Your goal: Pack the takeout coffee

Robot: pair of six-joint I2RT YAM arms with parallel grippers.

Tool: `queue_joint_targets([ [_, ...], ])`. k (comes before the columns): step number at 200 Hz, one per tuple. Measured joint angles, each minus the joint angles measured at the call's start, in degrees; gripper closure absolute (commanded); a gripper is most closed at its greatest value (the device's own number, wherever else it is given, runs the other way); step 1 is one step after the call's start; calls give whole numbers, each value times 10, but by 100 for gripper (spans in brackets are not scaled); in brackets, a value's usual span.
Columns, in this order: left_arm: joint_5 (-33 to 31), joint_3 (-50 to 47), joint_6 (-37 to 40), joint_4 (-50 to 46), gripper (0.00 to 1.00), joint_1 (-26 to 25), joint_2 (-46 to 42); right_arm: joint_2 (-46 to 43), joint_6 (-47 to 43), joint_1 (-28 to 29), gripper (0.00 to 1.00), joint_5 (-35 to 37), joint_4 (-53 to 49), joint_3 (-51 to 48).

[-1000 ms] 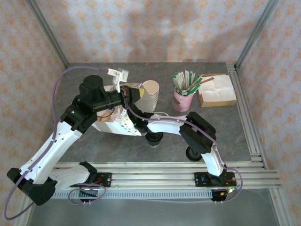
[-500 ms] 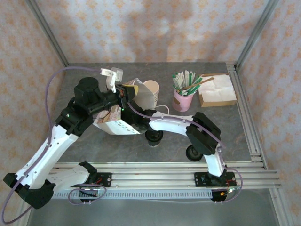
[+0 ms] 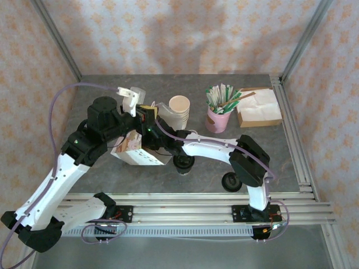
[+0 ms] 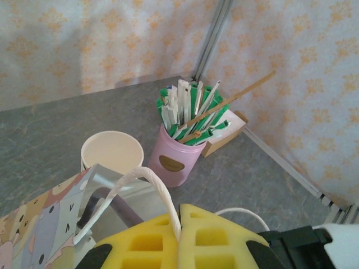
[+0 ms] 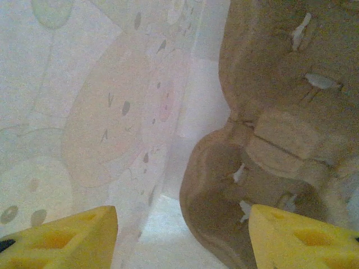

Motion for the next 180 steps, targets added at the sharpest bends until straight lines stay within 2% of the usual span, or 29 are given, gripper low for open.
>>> queue_joint_targets([
  [89,5,-21,48,-35,100,0,-30,-97,0,0,33,8,-1,-59],
  [136,14,-29,47,-46,100,0,-31,-147,-9,0,40,26,-15,-82],
  [180,48,-29,32,-47,100,0,-32,-209,-40,0,47,48,-61,-83],
])
